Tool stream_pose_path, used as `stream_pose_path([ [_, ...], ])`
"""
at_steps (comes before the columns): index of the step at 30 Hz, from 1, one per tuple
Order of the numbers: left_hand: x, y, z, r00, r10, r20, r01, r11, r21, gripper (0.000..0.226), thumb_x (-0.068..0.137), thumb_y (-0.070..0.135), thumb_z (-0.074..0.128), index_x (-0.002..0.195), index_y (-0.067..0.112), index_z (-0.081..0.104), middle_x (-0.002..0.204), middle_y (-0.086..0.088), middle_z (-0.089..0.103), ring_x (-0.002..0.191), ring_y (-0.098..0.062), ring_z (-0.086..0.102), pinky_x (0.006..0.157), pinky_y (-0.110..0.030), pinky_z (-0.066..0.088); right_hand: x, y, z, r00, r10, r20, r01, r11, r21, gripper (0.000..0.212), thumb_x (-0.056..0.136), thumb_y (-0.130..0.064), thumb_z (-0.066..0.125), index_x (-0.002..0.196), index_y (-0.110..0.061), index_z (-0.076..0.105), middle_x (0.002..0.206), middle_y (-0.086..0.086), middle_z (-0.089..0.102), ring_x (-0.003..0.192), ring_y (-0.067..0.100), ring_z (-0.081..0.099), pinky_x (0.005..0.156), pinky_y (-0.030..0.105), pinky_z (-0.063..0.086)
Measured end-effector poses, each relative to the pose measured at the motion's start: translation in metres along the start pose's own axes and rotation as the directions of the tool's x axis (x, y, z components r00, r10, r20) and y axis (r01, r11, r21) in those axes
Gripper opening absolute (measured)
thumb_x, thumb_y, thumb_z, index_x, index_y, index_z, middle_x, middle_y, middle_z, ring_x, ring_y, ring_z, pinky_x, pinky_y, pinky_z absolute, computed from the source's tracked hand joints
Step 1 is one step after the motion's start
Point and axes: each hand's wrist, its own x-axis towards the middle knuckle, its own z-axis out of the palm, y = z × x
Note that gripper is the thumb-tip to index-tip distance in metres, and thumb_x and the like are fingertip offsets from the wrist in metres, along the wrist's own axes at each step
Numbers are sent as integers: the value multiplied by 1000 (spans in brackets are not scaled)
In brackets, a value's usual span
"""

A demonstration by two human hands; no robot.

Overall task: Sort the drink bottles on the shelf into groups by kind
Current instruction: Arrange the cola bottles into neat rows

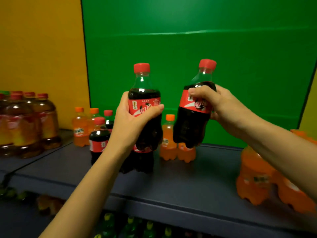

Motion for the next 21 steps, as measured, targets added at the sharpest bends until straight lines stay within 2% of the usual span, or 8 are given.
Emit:
stream_pose_path([
  [2,-5,3,-35,1000,-12,4,12,999,40,47,60,20,82,96,24,52,88,-1,63,77,-14,65,73,-31,56,-7,2,31,1000,-9,5,9,1000,1,37,54,-42,72,83,-21,63,75,-11,69,73,3,65,70,20,52],
  [4,-8,4,-70,1000,-26,16,25,997,77,51,56,23,83,97,25,53,89,1,64,77,-11,65,71,-26,56,-11,5,62,1000,-19,-22,19,1000,-6,45,46,-50,69,81,-23,63,77,-10,68,76,5,64,76,25,50],
  [7,-11,3,-119,998,-55,37,49,991,126,54,54,26,84,97,25,52,90,2,63,75,-4,64,67,-19,55,-11,12,108,997,-26,-70,23,999,-45,43,46,-54,68,77,-24,62,74,-10,65,75,6,60,75,27,47],
  [10,-10,-7,-161,996,-66,53,57,986,155,44,61,19,75,99,20,52,88,4,63,74,0,64,62,-14,51,-7,22,151,997,-35,-75,26,993,-115,48,47,-57,70,81,-24,63,80,-9,68,79,7,62,81,31,49],
  [12,-8,-18,-184,996,-75,50,66,983,173,44,63,17,77,100,18,53,89,4,63,74,0,64,62,-14,50,-4,28,177,997,-24,-77,12,989,-145,47,49,-55,74,84,-24,64,84,-9,69,82,6,63,83,30,50],
  [16,-1,-43,-217,996,-92,21,85,972,221,59,54,27,84,104,20,53,98,3,63,84,-2,64,70,-15,52,6,43,221,997,-23,-76,10,987,-162,34,65,-38,80,91,-22,65,86,-10,70,83,2,64,80,23,51],
  [18,2,-56,-228,994,-104,19,97,968,233,65,55,31,87,108,18,53,101,4,63,90,-4,64,73,-16,52,11,52,241,995,-35,-96,19,986,-166,32,65,-36,80,92,-23,65,86,-12,69,81,-2,62,77,16,49],
  [21,5,-75,-242,989,-145,5,141,967,211,70,45,42,81,108,23,54,102,6,63,91,-4,64,73,-20,54,17,67,269,990,-77,-119,51,978,-204,34,65,-37,79,92,-24,63,88,-10,70,84,1,63,78,19,49],
])
